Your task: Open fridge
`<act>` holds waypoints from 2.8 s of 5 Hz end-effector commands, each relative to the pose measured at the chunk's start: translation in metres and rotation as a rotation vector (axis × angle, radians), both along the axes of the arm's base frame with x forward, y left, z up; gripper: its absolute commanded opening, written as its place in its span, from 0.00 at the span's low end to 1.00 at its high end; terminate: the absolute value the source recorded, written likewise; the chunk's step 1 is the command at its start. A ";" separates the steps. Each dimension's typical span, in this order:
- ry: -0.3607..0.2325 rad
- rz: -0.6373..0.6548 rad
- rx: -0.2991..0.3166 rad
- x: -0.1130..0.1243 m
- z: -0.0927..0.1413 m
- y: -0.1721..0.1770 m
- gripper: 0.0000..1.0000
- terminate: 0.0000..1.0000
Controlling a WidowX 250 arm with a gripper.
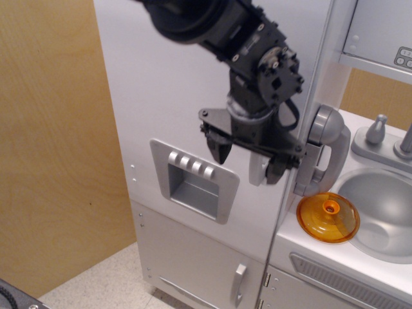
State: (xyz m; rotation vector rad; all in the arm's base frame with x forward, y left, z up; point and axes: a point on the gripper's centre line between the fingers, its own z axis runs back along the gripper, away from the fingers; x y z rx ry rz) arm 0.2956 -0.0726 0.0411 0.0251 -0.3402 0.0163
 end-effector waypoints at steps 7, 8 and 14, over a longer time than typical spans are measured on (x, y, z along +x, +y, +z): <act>0.033 -0.056 -0.009 -0.039 0.018 0.058 1.00 0.00; 0.073 -0.069 0.016 -0.058 0.016 0.061 1.00 0.00; 0.224 -0.230 -0.033 -0.092 -0.001 -0.065 1.00 0.00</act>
